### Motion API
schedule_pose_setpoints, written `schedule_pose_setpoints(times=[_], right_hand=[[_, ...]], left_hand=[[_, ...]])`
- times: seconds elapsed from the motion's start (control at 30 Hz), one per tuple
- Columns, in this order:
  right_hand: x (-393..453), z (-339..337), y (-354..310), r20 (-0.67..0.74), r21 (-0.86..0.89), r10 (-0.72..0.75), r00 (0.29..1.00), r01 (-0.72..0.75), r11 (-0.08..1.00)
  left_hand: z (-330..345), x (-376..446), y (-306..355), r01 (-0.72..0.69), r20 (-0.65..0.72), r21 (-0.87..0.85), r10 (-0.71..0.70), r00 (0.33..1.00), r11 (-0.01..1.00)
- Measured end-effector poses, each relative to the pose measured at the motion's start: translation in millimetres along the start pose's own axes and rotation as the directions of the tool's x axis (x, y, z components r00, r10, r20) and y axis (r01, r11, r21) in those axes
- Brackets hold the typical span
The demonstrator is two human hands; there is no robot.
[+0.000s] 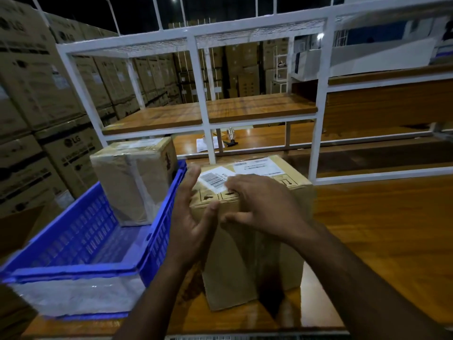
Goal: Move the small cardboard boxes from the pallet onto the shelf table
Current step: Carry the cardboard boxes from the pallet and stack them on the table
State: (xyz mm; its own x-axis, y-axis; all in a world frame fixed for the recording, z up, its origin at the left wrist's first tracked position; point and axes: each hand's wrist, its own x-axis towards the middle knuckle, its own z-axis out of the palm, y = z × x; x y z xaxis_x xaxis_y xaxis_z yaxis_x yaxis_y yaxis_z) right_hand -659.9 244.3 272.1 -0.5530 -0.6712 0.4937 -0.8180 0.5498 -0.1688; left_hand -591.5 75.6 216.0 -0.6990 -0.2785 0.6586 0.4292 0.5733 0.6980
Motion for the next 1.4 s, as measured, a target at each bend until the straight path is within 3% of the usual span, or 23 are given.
schedule_pose_setpoints(times=[0.1,0.23,0.4,0.8,0.87,0.97,1.1,1.2,1.3,1.4], right_hand=[[-12.2,0.1,22.7,0.015,-0.014,0.089,0.996,-0.089,0.996],[-23.6,1.1,47.1,-0.03,-0.032,0.132,0.991,-0.133,0.991],[-30.5,8.1,67.2,-0.116,-0.067,0.182,0.976,-0.191,0.979],[-32.9,29.3,77.2,-0.272,0.146,0.173,0.947,-0.137,0.98],[-39.1,33.9,74.9,-0.307,0.189,0.189,0.933,-0.135,0.973],[-56.8,46.8,72.3,-0.332,0.361,0.347,0.877,-0.221,0.906],[-93.9,79.8,79.5,-0.093,0.693,0.622,0.778,-0.398,0.601],[-123.8,111.1,91.6,0.137,0.734,0.643,0.753,-0.513,0.445],[-143.4,133.1,96.7,0.353,0.608,0.56,0.75,-0.639,0.471],[-149.2,138.9,99.8,0.361,0.582,0.531,0.767,-0.63,0.514]], left_hand=[[-6.3,10.5,-1.7,-0.118,0.066,0.156,0.109,0.992,0.981],[-8.5,11.2,-15.7,-0.201,0.157,0.179,0.174,0.972,0.963],[-5.4,13.4,-21.9,-0.193,0.122,0.166,0.174,0.977,0.967],[1.6,10.9,-22.7,-0.188,0.023,0.179,0.187,0.982,0.966],[2.4,5.2,-23.9,-0.142,0.004,0.155,0.143,0.99,0.978],[4.1,-17.0,-35.8,0.069,-0.005,0.123,-0.069,0.998,0.99],[15.2,-70.3,-61.5,0.293,-0.011,0.068,-0.293,0.956,0.954],[28.7,-113.8,-86.2,0.456,0.047,0.019,-0.456,0.889,0.89],[34.0,-137.4,-108.7,0.557,0.084,0.008,-0.556,0.827,0.83],[33.4,-137.1,-103.6,0.544,0.082,-0.019,-0.541,0.837,0.839]])
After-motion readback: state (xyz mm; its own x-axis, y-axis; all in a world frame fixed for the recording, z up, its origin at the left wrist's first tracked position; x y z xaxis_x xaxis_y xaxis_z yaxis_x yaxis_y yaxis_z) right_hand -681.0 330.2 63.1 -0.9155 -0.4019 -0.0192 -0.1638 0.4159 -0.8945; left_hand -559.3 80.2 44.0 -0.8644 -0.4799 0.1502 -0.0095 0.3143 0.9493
